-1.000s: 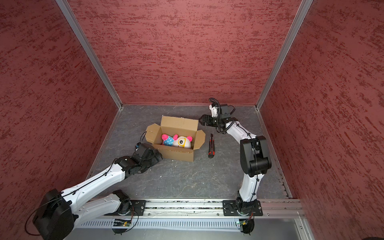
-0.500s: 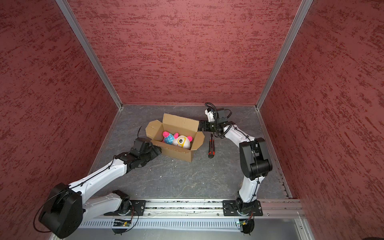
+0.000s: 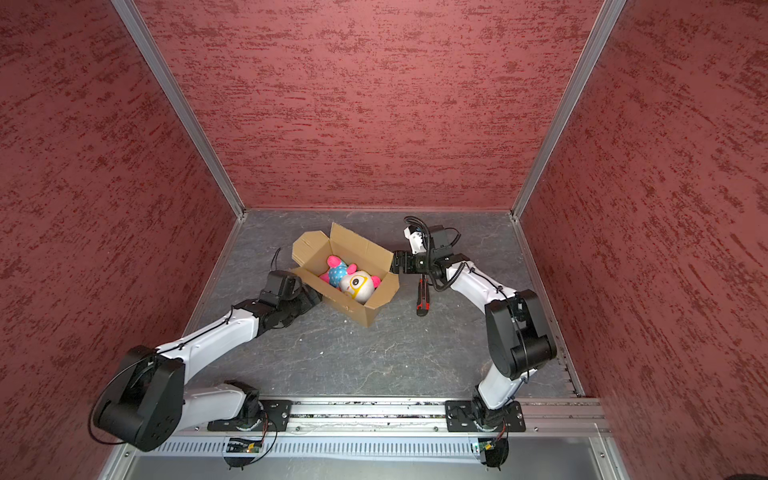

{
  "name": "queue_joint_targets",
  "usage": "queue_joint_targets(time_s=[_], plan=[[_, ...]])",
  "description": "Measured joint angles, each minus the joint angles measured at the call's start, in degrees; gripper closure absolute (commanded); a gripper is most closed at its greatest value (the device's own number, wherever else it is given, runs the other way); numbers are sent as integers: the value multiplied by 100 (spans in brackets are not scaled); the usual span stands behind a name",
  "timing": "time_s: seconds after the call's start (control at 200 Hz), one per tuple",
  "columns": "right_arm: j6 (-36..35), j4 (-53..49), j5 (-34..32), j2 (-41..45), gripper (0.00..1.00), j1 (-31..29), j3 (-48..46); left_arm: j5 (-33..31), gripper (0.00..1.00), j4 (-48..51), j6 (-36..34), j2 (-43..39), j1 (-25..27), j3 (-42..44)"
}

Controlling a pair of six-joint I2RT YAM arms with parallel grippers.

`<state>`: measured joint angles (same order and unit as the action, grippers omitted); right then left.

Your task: Unpack the express box

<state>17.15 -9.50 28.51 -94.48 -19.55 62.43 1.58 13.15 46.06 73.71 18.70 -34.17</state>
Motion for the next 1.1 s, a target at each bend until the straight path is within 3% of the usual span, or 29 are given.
queue_joint_targets(time_s=[0.586, 1.097], plan=[[761, 400, -588, 1283, 1, -634, -1390, 608, 0, -765, -339, 892, -140, -479], [1071, 391, -1082, 1790, 1, -848, -1633, 898, 0, -804, -352, 957, -199, -485]])
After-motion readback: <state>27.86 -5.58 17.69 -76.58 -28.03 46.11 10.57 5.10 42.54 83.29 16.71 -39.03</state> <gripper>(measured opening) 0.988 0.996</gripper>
